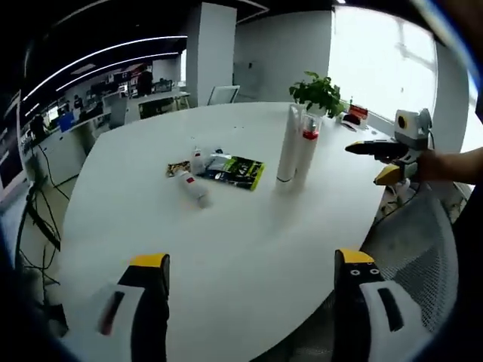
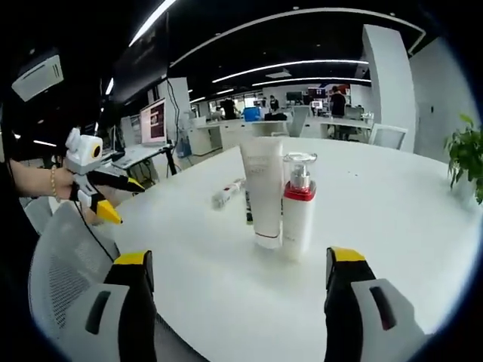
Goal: Arrange the skincare products in the storage area until every visible bottle or jar stands upright without overlapping.
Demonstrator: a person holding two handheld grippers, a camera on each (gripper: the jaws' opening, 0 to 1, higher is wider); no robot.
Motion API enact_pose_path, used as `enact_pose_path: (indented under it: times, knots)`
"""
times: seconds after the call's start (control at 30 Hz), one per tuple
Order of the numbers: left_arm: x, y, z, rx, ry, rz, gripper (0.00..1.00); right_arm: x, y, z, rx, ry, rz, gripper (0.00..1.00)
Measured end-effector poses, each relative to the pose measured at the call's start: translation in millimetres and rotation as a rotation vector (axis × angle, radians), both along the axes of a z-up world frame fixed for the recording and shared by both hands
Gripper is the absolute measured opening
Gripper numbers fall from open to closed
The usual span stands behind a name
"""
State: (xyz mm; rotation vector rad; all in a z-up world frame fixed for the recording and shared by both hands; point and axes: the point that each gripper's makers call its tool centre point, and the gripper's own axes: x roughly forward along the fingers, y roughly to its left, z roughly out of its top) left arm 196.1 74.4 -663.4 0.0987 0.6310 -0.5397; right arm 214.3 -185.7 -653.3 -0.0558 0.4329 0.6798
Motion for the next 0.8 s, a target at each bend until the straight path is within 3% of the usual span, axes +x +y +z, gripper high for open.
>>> enact_pose_path:
  times: [0.33,0.5,0.8]
  knots:
    - [-18.3,13.3,5.8,-0.062,-0.013,0.042,0.98,-8.6,6.2,0.3,-0.006,0.011,-0.039,0.97]
    - [-14.9,11.5,12.1,-0.077,-0.03,0.045,0.99,-3.5,-3.6,4.3,-0.006,0.005,-0.085,0.97]
    - [-16.2,5.4,9.0,-0.079,-0.005,0.019,0.99,-5.0,-8.4,7.4,-0.01,-0.003,-0.117,0.96]
